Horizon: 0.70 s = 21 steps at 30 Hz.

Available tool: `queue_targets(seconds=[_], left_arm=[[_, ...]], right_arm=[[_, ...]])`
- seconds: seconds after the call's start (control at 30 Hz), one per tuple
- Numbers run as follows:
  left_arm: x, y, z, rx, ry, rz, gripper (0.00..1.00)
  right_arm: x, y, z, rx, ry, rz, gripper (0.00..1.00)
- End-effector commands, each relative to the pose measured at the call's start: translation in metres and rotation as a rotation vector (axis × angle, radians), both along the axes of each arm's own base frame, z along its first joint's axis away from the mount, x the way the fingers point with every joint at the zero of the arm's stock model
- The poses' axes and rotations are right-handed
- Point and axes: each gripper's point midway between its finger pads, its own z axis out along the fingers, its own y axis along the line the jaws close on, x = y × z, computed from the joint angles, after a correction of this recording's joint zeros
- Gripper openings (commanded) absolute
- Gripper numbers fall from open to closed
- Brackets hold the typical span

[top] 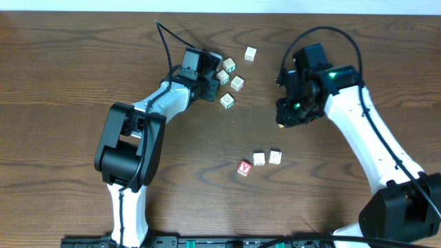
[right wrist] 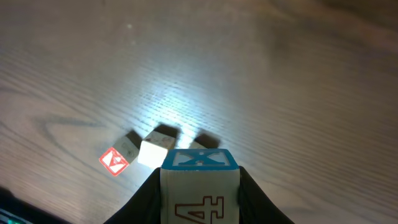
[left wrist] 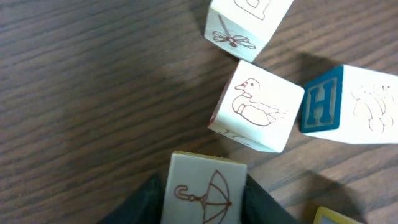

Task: Lift 5 blocks
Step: 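Carry held blocks to the front beside the placed blocks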

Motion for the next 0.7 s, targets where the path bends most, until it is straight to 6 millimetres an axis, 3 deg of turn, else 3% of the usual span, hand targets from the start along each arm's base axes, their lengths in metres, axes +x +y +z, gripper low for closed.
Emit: queue_targets(seconds=[0.0, 0.13, 0.27, 0.4, 0.53, 0.67], left_arm=[[0.009, -0.004, 0.013, -0.016, -0.025, -0.009, 0.34], [0.003, -0.002, 0.019, -0.008, -0.010, -0.007, 0.29], [0.000, 0.012, 0.041, 0.038, -0.019, 0.051, 0.19], [-0.012, 0.023, 0.082, 0.038, -0.029, 0.110, 0.09], [-0.033, 0.030, 0.129, -0.028, -0.031, 0.189, 0.08], [-0.062, 0.039, 0.150, -0.081, -0.029, 0.247, 0.08]], right_arm=[[-0.013, 0.007, -0.012, -0.014, 0.027, 0.000, 0.01], [-0.022, 0.012, -0.023, -0.030, 0.047, 0.009, 0.01], [-0.024, 0.006, -0.020, -0.055, 0.043, -0.003, 0.01], [-0.028, -0.009, -0.009, -0.098, 0.025, -0.046, 0.01], [-0.035, -0.019, 0.001, -0.098, -0.005, -0.074, 0.01], [-0.052, -0.035, -0.008, -0.067, -0.011, -0.167, 0.01]])
